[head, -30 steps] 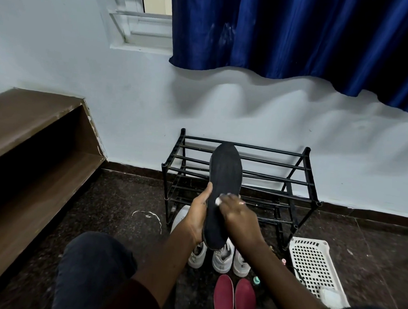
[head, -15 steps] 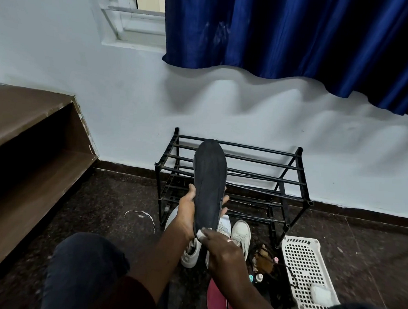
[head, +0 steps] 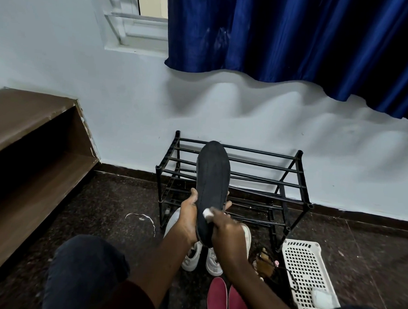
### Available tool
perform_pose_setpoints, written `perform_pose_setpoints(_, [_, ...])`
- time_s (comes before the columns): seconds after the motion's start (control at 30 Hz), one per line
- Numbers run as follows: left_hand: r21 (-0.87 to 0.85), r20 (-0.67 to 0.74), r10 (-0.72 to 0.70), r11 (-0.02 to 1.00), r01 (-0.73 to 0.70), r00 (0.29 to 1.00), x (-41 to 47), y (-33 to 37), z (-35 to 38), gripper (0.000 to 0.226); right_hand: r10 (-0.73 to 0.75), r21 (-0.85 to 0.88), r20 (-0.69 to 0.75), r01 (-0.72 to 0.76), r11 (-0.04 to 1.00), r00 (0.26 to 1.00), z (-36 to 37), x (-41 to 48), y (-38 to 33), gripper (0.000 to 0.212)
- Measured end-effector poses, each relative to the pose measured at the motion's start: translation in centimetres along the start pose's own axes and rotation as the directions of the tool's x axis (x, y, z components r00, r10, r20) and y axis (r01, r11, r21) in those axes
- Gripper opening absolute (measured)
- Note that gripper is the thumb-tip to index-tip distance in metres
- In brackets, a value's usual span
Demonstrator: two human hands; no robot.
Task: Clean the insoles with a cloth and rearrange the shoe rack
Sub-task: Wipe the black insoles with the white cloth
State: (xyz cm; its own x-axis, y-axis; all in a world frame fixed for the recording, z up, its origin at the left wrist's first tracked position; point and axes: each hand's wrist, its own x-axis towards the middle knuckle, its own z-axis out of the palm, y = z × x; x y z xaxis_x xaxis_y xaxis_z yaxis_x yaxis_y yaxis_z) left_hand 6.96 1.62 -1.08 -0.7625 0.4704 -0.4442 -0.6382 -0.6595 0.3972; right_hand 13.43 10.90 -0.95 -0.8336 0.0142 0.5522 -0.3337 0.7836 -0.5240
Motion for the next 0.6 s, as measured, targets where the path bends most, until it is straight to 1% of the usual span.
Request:
perform_pose_setpoints(0.07, [-0.003,0.000,0.026,1.000,-0.026,1.000,0.1,0.3,-0.4,0.074,-0.013,0.143,0.005,0.012,0.990,1.000,0.0,-2.6,-1.2,0.020])
perform_pose_setpoints(0.1, [0.007,0.000,0.029,1.000,-0.029,1.000,0.1,0.3,-0.5,0.073,-0.027,0.176,0.006,0.026,0.984,1.000,-0.1,-3.5,-1.4,0.022])
perform_pose_setpoints(0.13, [0.015,-0.010,0.031,0.999,-0.030,0.999,0.1,0.3,-0.6,0.073,-0.047,0.173,-0.001,0.047,0.984,0.999,0.0,-4.0,-1.3,0.024])
perform_pose_setpoints(0.23, [0.048,-0.014,0.008,0.999,-0.007,1.000,-0.1,-0.4,-0.2,0.075,-0.104,0.031,0.007,0.104,0.994,0.995,0.5,-2.1,0.6,0.024])
perform_pose_setpoints(0.3, [0.081,0.001,-0.023,0.996,0.023,1.000,-0.3,-0.9,0.1,0.073,-0.085,-0.093,0.036,0.088,0.992,0.996,0.5,1.0,1.4,0.026])
perform_pose_setpoints(0.33, [0.076,0.005,-0.029,0.997,0.029,1.000,-0.4,-1.2,0.3,0.069,-0.055,-0.123,0.051,0.060,0.991,0.997,0.4,2.6,1.7,0.022])
perform_pose_setpoints(0.4, [0.072,0.012,-0.016,0.997,0.015,1.000,-0.5,-1.7,0.3,0.060,-0.015,-0.152,0.058,0.023,0.988,0.998,-0.1,5.7,2.1,0.013])
perform_pose_setpoints(0.47, [0.097,0.042,-0.031,0.995,0.027,0.999,-0.8,-2.1,0.5,0.058,0.010,-0.152,0.062,-0.001,0.988,0.998,-0.7,7.9,2.7,0.013])
perform_pose_setpoints(0.53, [0.097,0.065,-0.046,0.995,0.039,0.997,-1.3,-2.2,0.7,0.057,-0.013,-0.142,0.041,0.018,0.990,0.999,-1.0,8.6,2.9,0.015])
perform_pose_setpoints(0.6, [0.081,0.067,-0.026,0.996,0.021,0.997,-1.4,-2.0,0.7,0.055,-0.076,-0.146,0.037,0.081,0.986,0.996,-0.9,7.4,2.5,0.018])
